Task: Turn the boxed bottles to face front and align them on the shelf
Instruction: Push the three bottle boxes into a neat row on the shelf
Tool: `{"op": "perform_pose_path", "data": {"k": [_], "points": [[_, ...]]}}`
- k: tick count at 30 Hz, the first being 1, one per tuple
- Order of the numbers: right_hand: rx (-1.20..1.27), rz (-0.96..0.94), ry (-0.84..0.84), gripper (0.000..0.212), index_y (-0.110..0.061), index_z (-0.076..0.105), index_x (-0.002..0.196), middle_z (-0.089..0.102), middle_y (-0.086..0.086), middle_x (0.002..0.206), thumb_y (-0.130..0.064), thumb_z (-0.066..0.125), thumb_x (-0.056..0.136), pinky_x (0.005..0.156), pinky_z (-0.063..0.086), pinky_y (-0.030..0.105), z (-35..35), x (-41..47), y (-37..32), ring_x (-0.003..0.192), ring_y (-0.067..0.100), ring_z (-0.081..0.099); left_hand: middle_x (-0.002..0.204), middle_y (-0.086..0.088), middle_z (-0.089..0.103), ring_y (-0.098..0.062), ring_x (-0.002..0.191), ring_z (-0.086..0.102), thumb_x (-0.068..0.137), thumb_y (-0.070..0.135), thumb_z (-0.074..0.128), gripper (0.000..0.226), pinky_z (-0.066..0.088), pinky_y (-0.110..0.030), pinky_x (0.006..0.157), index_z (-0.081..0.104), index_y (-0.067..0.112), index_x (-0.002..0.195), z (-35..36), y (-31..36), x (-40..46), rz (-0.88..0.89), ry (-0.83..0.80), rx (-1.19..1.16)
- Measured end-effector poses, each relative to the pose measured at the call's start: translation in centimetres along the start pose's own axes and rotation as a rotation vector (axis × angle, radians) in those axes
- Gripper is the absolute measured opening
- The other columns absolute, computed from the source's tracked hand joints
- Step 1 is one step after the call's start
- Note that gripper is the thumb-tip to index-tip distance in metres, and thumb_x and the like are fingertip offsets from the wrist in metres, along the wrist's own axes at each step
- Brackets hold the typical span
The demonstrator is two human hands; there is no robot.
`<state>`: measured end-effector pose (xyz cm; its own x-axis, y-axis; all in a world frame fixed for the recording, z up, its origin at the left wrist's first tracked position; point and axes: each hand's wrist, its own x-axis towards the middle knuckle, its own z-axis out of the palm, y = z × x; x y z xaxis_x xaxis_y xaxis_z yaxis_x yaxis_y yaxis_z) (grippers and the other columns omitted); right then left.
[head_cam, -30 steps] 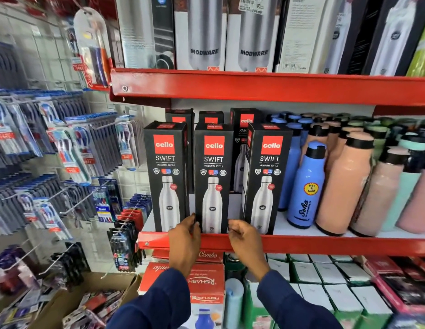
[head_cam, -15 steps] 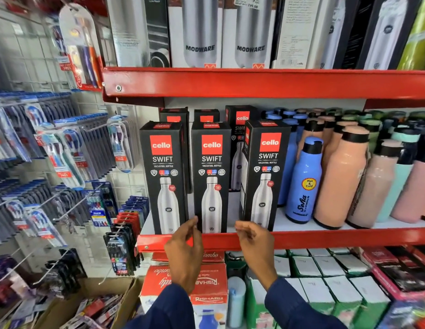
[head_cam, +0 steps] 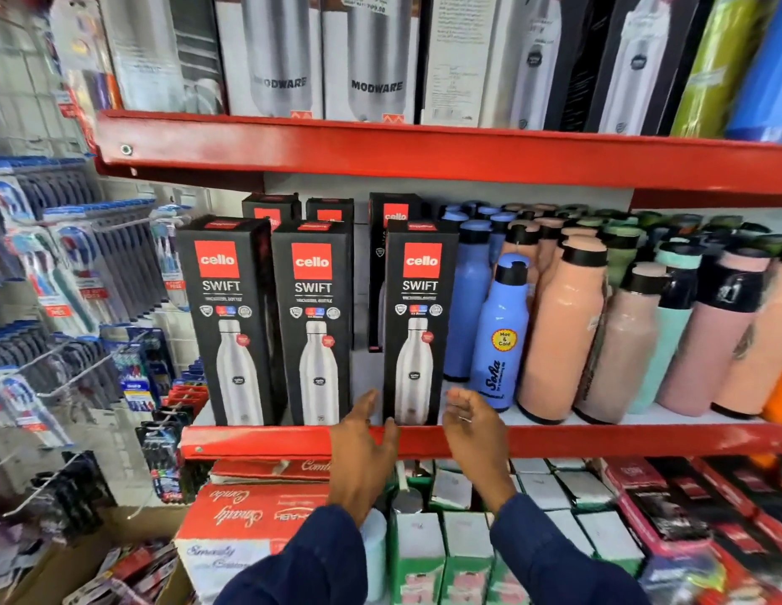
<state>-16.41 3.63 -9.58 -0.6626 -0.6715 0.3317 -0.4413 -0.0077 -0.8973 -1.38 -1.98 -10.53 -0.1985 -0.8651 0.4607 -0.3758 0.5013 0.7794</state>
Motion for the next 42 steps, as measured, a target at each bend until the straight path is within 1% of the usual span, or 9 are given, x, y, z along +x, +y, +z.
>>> {"op": "perform_pose_path", "data": {"k": [3,6,9,12,14,17,22,34,42], "points": [[-0.003,-0.043,-0.172,0.037,-0.010,0.061,0.121,0.069,0.001,0.110,0.000,0.059,0.085,0.088,0.053,0.015,-0.2,0.9,0.4,0.097,0.008,0.066,0.138,-0.010,0.064,-0.023,0.123,0.065,0.092,0.018,0.064,0.052,0.040,-0.019,0.106,0.053,0.007,0.141,0.7,0.5,0.2,-0.026,0.014,0.044],[-0.011,-0.064,-0.206,0.033,-0.006,0.063,0.118,0.069,0.003,0.102,0.002,0.057,0.086,0.079,0.049,0.003,-0.3,1.6,0.4,0.085,-0.002,0.063,0.140,-0.010,0.063,-0.022,0.125,0.064,0.095,0.022,0.062,0.052,0.047,-0.032,0.110,0.052,0.007,0.143,1.0,0.6,0.5,-0.048,0.025,0.084],[-0.035,-0.083,-0.200,0.030,-0.006,0.066,0.115,0.068,-0.002,0.095,0.001,0.057,0.087,0.069,0.043,-0.005,-0.2,1.7,0.6,0.087,0.006,0.066,0.137,-0.010,0.065,-0.023,0.125,0.064,0.096,0.021,0.062,0.048,0.048,-0.030,0.109,0.055,0.007,0.140,1.0,1.1,0.8,-0.071,0.022,0.059],[-0.026,-0.095,-0.200,0.032,-0.009,0.068,0.115,0.071,-0.005,0.096,0.002,0.057,0.086,0.073,0.047,-0.001,0.1,1.8,0.7,0.082,-0.007,0.066,0.116,-0.007,0.076,-0.023,0.107,0.073,0.095,0.018,0.063,0.033,0.054,-0.026,0.093,0.066,0.009,0.127,0.9,1.1,1.2,-0.057,0.024,0.068],[-0.034,-0.111,-0.211,0.032,-0.011,0.070,0.112,0.073,-0.007,0.095,0.002,0.056,0.086,0.077,0.051,0.004,0.3,1.7,0.9,0.080,-0.012,0.065,0.102,-0.004,0.079,-0.018,0.092,0.075,0.094,0.016,0.063,0.024,0.060,-0.035,0.086,0.070,0.011,0.116,0.8,0.9,1.4,-0.047,0.035,0.051],[-0.055,-0.118,-0.207,0.033,-0.013,0.069,0.114,0.076,-0.002,0.103,-0.002,0.057,0.085,0.089,0.057,0.024,0.5,1.7,1.0,0.092,0.003,0.070,0.097,-0.009,0.080,-0.018,0.085,0.073,0.093,0.011,0.066,0.021,0.061,-0.036,0.083,0.073,0.006,0.112,0.6,1.2,1.5,-0.033,0.064,0.045],[-0.093,-0.109,-0.219,0.036,-0.013,0.067,0.118,0.073,-0.003,0.110,-0.001,0.056,0.087,0.094,0.053,0.022,0.6,1.4,0.8,0.099,0.006,0.068,0.091,-0.005,0.080,-0.010,0.075,0.070,0.093,0.011,0.066,0.017,0.059,-0.030,0.077,0.075,0.009,0.108,0.2,0.7,1.6,-0.015,0.071,0.061],[-0.063,-0.083,-0.207,0.039,-0.017,0.068,0.118,0.074,-0.002,0.113,0.001,0.055,0.086,0.096,0.054,0.027,1.4,0.5,0.8,0.101,0.004,0.069,0.104,-0.010,0.079,-0.004,0.086,0.065,0.093,0.012,0.067,0.025,0.048,-0.013,0.079,0.072,0.002,0.115,-0.8,0.1,1.4,-0.053,0.065,0.007],[-0.046,-0.041,-0.194,0.038,-0.016,0.067,0.120,0.074,-0.001,0.114,-0.001,0.057,0.086,0.097,0.054,0.030,1.6,0.3,0.7,0.102,0.005,0.068,0.107,-0.012,0.078,-0.006,0.087,0.066,0.093,0.015,0.068,0.029,0.048,-0.014,0.081,0.070,0.000,0.117,-1.1,0.2,1.3,-0.062,0.050,0.017]]}}
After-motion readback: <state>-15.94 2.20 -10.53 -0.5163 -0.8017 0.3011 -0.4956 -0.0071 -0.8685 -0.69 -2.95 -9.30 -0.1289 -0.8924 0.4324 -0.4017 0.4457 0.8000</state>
